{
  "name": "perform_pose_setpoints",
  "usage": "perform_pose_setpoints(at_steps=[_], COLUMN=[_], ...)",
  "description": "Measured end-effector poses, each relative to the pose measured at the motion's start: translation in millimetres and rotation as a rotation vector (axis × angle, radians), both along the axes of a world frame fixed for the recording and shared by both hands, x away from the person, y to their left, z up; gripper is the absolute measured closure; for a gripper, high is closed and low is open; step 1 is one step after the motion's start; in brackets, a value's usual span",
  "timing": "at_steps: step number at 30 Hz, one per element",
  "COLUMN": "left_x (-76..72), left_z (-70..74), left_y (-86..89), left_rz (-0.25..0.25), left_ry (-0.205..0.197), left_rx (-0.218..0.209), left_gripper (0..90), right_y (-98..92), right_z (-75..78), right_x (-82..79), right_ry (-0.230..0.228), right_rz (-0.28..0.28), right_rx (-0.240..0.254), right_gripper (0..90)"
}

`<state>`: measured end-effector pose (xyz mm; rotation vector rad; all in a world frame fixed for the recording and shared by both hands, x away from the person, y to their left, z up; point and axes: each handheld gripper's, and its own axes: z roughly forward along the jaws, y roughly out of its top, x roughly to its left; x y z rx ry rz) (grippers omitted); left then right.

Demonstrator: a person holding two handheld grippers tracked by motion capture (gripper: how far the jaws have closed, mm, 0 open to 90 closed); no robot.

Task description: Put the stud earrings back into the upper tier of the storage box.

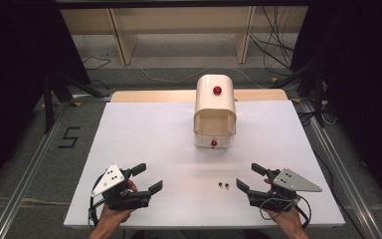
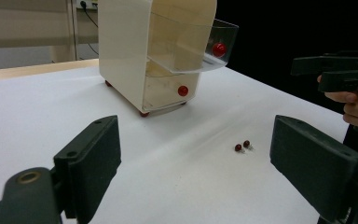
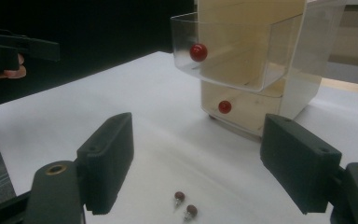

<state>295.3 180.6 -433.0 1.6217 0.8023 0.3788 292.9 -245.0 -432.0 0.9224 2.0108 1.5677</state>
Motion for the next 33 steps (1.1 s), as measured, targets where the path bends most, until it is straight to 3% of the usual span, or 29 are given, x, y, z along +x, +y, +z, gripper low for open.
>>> perform_pose_setpoints(at_steps=[19,31,33], left_x=[0.1,0.6,0.9], left_z=[0.4,0.3,-0.2], left_y=[0.5,1.1,1.0], left_rz=[0.006,0.01,0.011], left_ry=[-0.002,-0.001,0.003], left_rx=[-0.008,-0.013,-0.014], left_gripper=[15.8,15.8,15.8], right_y=[9.4,19.1,21.6], right_z=[6.7,8.8,9.1], right_x=[4.5,17.8,22.3], right_ry=[0.017,0.084,0.115], right_rz=[-0.012,0.003,0.003], right_rx=[-0.001,-0.064,-0.088], right_gripper=[26.0,27.0,27.2])
